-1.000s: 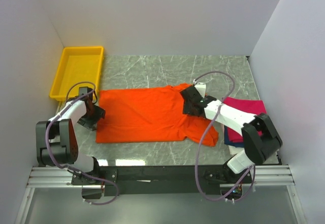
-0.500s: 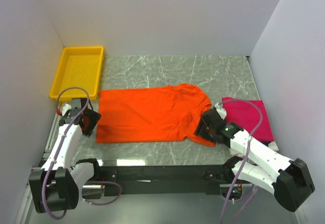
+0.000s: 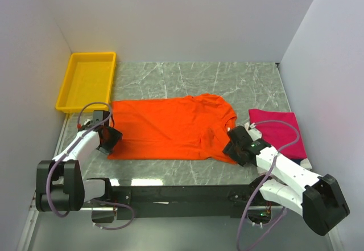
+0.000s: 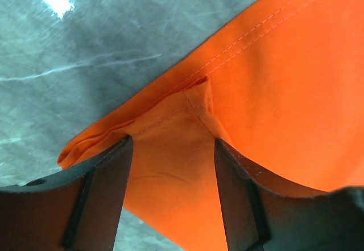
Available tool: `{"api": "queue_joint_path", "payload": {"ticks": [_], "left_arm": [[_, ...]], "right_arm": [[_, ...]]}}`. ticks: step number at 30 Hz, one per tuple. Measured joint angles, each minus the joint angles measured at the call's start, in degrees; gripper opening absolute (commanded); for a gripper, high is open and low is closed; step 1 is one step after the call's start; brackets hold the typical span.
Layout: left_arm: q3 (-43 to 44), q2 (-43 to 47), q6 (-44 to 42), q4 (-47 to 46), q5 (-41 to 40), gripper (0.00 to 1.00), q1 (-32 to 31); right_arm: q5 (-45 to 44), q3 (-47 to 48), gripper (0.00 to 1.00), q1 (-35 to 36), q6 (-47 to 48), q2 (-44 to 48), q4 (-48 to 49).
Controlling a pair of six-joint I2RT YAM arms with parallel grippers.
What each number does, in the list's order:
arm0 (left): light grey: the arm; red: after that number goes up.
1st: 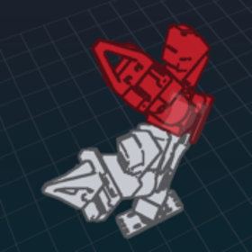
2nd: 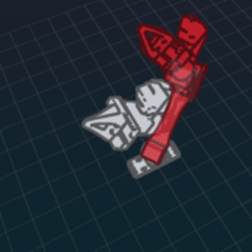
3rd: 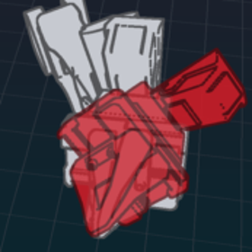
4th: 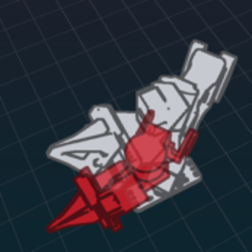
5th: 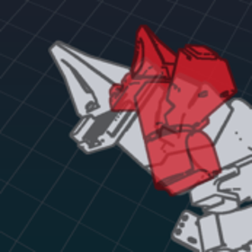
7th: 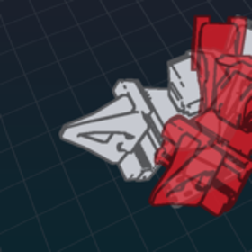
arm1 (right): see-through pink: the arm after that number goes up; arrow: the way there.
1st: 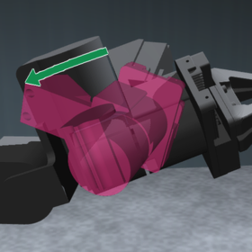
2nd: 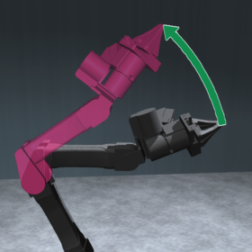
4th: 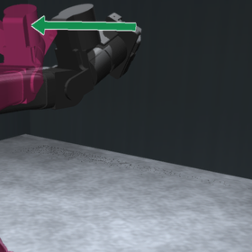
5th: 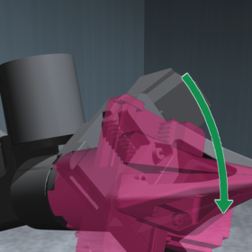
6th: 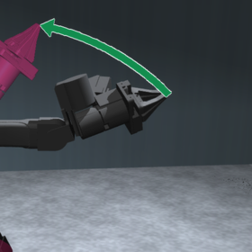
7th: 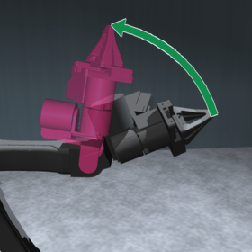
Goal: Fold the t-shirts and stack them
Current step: Fold the tshirt
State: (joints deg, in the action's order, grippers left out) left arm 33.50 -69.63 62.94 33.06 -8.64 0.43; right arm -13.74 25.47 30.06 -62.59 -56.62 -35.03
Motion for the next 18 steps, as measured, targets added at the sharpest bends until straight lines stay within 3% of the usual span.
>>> {"api": "queue_joint_path", "payload": {"ticks": [4,12,18], "left_arm": [[0.81,-1.53,-0.11,-0.72,-0.17,0.65,0.24],[0.85,-1.75,-0.81,-1.95,0.9,0.66,2.32],[0.85,1.88,-1.73,1.27,1.49,0.69,3.21]], "right_arm": [[-0.26,0.5,0.71,-1.16,0.04,-0.35,-0.57],[0.33,0.87,0.71,-8.26,3.96,0.0,-2.21],[2.86,4.59,0.72,-8.96,7.54,0.48,-5.53]]}}
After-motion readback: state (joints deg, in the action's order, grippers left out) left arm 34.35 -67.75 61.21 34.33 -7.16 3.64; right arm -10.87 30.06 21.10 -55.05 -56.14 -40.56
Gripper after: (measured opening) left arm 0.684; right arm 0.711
